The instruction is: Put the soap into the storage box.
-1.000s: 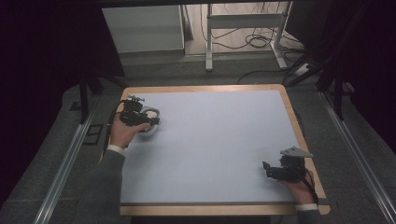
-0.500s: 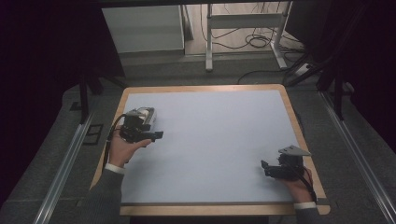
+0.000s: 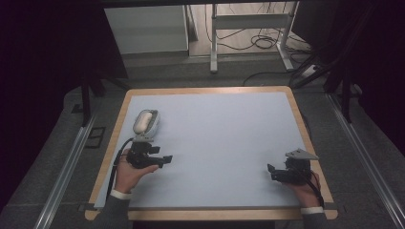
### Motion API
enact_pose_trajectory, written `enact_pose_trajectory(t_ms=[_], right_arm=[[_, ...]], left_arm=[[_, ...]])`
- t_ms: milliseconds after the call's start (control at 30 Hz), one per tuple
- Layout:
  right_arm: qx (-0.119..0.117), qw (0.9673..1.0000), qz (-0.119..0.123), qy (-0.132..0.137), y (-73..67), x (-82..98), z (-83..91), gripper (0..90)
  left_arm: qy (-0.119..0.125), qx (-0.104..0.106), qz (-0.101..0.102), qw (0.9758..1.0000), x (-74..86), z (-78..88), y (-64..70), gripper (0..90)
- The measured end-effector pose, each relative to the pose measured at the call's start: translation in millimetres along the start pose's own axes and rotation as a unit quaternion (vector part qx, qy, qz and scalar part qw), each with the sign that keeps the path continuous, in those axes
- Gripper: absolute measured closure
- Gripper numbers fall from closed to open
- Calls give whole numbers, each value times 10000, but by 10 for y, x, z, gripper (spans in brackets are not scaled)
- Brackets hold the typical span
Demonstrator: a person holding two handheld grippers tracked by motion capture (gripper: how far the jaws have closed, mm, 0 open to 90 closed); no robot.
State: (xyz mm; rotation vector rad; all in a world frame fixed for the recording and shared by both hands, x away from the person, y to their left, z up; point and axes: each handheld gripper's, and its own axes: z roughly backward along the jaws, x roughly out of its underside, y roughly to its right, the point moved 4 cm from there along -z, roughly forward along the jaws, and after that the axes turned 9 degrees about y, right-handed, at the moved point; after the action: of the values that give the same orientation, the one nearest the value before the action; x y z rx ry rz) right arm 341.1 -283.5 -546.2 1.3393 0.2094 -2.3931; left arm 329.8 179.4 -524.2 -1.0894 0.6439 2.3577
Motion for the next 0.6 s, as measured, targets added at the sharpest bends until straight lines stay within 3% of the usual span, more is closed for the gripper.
enact_pose_trajectory(t_ms=[600], right_arm=[[2, 10000, 39, -17, -12, 3, -6, 77]], left_arm=[[-236, 119, 78, 9996, 307, -101, 69, 282]])
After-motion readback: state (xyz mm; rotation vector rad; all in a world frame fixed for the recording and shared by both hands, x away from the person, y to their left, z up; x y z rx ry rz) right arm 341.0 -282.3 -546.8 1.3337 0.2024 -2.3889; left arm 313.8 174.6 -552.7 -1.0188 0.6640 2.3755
